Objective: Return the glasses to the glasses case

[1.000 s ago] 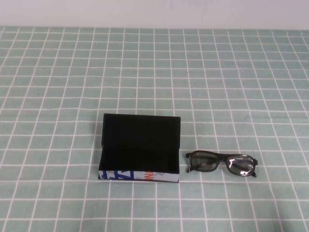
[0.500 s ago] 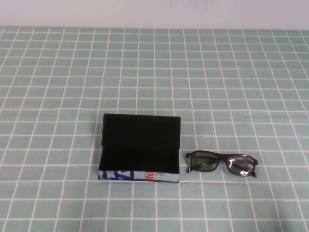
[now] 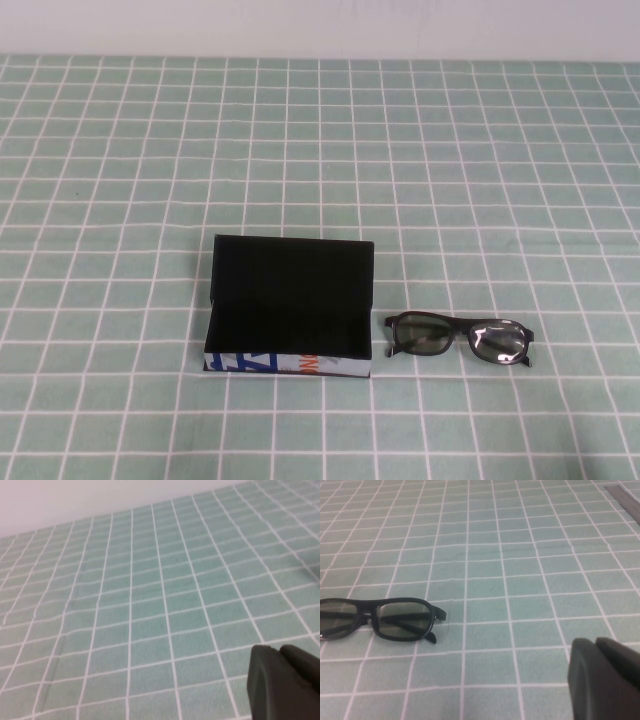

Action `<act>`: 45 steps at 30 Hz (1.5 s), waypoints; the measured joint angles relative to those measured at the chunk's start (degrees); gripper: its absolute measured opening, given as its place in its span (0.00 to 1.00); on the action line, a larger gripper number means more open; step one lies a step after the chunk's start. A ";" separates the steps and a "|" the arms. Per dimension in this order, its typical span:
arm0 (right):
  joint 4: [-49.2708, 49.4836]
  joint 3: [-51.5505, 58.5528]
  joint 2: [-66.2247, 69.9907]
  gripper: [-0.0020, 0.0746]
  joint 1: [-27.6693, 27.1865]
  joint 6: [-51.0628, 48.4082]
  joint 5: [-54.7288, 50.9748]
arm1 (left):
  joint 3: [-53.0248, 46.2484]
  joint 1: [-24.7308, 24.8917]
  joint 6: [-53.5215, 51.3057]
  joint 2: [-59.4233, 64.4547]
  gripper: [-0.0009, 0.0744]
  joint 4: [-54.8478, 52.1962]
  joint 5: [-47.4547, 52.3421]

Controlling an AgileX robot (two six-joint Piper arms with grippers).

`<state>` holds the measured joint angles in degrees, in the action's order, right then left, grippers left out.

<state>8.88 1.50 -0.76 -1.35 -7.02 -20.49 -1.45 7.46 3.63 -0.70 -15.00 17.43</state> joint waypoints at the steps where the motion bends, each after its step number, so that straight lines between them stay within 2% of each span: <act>1: 0.00 0.00 0.00 0.01 0.00 0.00 0.00 | 0.00 0.00 0.11 0.00 0.01 0.00 -0.25; 9: 1.91 0.00 0.00 0.01 0.00 0.00 0.00 | 0.00 0.00 0.47 0.00 0.01 0.12 -0.73; 16: 2.15 0.00 0.00 0.01 0.00 0.00 1.94 | 0.00 0.00 4.80 0.00 0.01 5.68 -0.75; 24: 8.31 0.00 0.00 0.01 0.00 0.00 15.83 | 0.00 0.00 6.93 0.00 0.01 6.41 -4.89; 35: 10.44 0.00 0.00 0.01 0.00 0.00 33.89 | -0.09 0.00 7.95 0.00 0.01 6.41 -30.97; 45: 10.68 0.00 0.00 0.01 0.00 0.00 47.41 | -0.09 0.00 7.95 0.00 0.01 6.41 -32.71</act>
<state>19.57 1.50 -0.76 -1.35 -7.02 26.92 -1.55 7.46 11.58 -0.70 -8.58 -15.28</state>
